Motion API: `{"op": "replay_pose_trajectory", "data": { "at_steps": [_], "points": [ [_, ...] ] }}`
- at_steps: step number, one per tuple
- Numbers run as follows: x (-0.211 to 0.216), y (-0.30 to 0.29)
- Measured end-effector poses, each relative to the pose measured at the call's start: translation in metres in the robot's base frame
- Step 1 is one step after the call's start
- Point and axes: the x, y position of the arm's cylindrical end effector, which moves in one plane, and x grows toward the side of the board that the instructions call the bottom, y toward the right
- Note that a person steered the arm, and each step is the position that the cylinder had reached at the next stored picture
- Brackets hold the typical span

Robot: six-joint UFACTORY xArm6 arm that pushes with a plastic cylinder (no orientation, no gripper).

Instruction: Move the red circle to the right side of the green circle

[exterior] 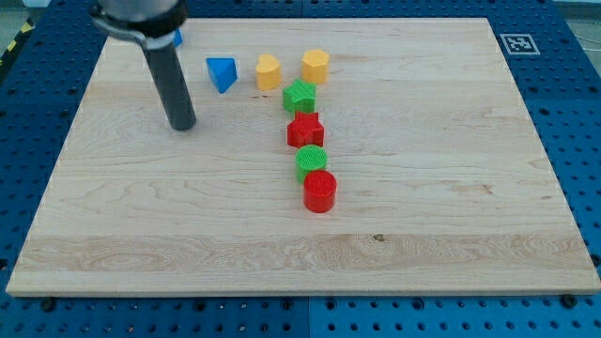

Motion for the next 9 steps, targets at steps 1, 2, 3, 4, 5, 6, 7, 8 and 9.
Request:
{"op": "replay_pose_trajectory", "data": {
  "at_steps": [1,2,3,4,5,6,7,8,9],
  "points": [
    [0.039,0.031],
    [0.073,0.065],
    [0.097,0.098],
    [0.101,0.133],
    [0.101,0.162],
    [0.103,0.194],
    [0.106,0.229],
    [0.105,0.253],
    [0.096,0.292]
  ]
}}
